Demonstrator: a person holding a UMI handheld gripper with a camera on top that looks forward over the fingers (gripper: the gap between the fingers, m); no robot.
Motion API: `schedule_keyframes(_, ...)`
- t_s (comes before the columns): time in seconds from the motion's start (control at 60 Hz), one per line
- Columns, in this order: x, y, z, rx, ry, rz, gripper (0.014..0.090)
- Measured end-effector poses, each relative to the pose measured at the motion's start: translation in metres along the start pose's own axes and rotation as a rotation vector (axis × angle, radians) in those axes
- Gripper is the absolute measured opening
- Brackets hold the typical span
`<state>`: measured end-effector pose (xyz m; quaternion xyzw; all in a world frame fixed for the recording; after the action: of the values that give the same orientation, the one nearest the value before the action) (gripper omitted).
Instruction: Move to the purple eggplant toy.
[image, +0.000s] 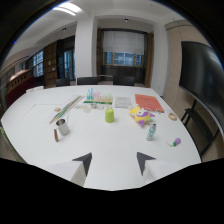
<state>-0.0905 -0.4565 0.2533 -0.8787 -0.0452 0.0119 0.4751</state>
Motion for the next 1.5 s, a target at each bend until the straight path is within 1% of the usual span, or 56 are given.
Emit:
schedule_keyframes(0.233, 0.005, 0.028, -0.004, -0.042, 0.005, 0.000, 0.0856)
schedule_keyframes(0.367, 0.035, 0.053, -0.003, -0.079, 0.014, -0.005, 0.0857)
schedule_keyframes(0.517, 0.088, 0.092, -0.002, -0.133, 0.047, -0.010, 0.0853)
schedule_keyframes(0.533, 0.090, 0.090, -0.001, -0.141, 0.053, -0.009, 0.0852)
schedule_keyframes(0.6, 0.129, 0.110, 0.001, -0.148, 0.071, -0.008, 0.0852)
schedule_keyframes(0.7, 0.184, 0.122, 0.012, -0.152, 0.105, -0.010, 0.0850)
schedule_keyframes(0.817, 0.254, 0.127, 0.037, -0.154, 0.125, -0.009, 0.0853)
schedule_keyframes(0.95, 0.329, 0.124, 0.080, -0.159, 0.128, -0.005, 0.0853)
schedule_keyframes(1.15, 0.408, 0.112, 0.164, -0.145, 0.122, -0.011, 0.0852)
schedule_keyframes(1.233, 0.424, 0.105, 0.194, -0.134, 0.107, -0.020, 0.0853)
schedule_keyframes(1.333, 0.429, 0.101, 0.219, -0.143, 0.074, -0.013, 0.0853)
schedule_keyframes(1.5, 0.427, 0.101, 0.239, -0.163, 0.031, 0.005, 0.0852)
